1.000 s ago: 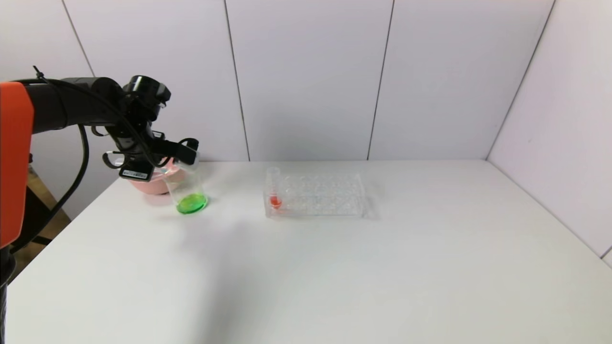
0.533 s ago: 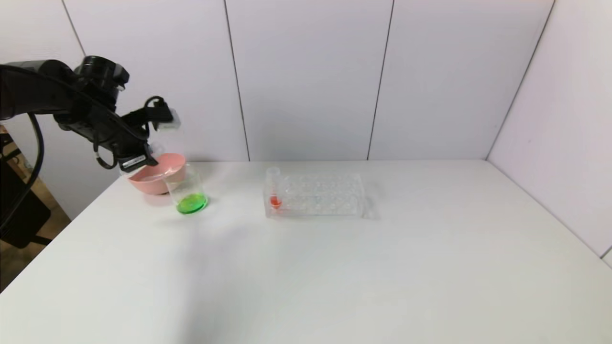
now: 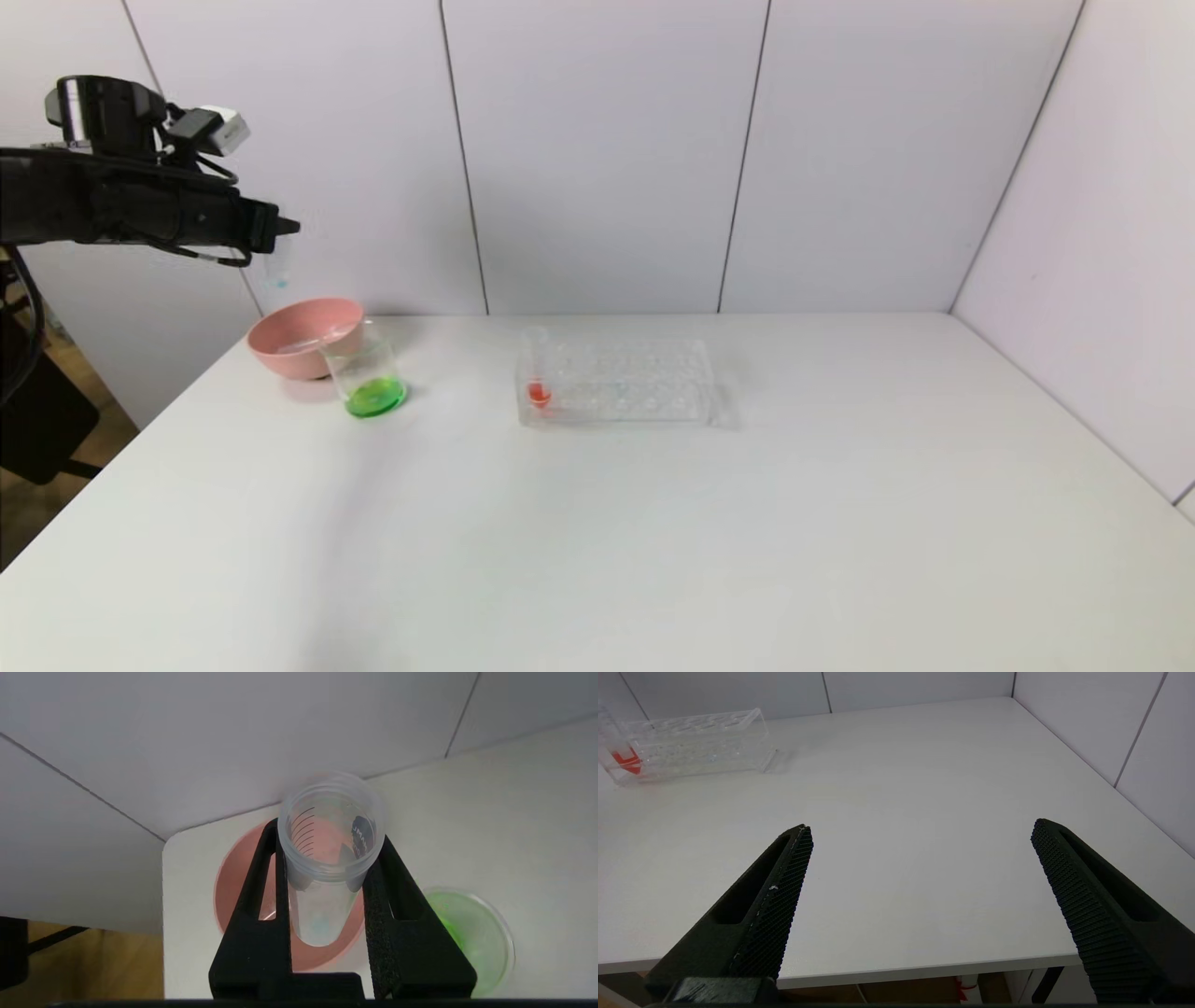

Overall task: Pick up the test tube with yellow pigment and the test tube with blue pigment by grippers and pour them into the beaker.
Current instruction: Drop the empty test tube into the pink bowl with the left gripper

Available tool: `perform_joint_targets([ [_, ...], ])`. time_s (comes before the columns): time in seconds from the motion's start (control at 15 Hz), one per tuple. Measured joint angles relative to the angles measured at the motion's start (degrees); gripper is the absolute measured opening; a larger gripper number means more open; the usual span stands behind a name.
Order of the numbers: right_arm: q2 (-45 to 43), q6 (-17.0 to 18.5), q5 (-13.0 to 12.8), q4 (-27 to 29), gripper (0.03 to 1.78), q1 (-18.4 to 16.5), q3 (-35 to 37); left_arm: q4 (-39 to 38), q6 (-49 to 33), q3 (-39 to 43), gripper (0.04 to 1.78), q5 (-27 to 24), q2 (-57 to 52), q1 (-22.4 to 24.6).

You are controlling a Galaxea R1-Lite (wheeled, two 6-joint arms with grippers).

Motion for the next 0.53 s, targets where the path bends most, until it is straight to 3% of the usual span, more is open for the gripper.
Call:
perform_joint_targets([
  [0.2,0.0,0.0,0.0,0.0,1.71,0.0,0.0,-13.0,-7.3,6.3,0.46,0.2,1.6,1.2],
  [0.53,0.0,0.0,0.0,0.0,1.71,0.0,0.0,-19.7,-7.4,9.7,0.46,0.1,6.1,2.5],
])
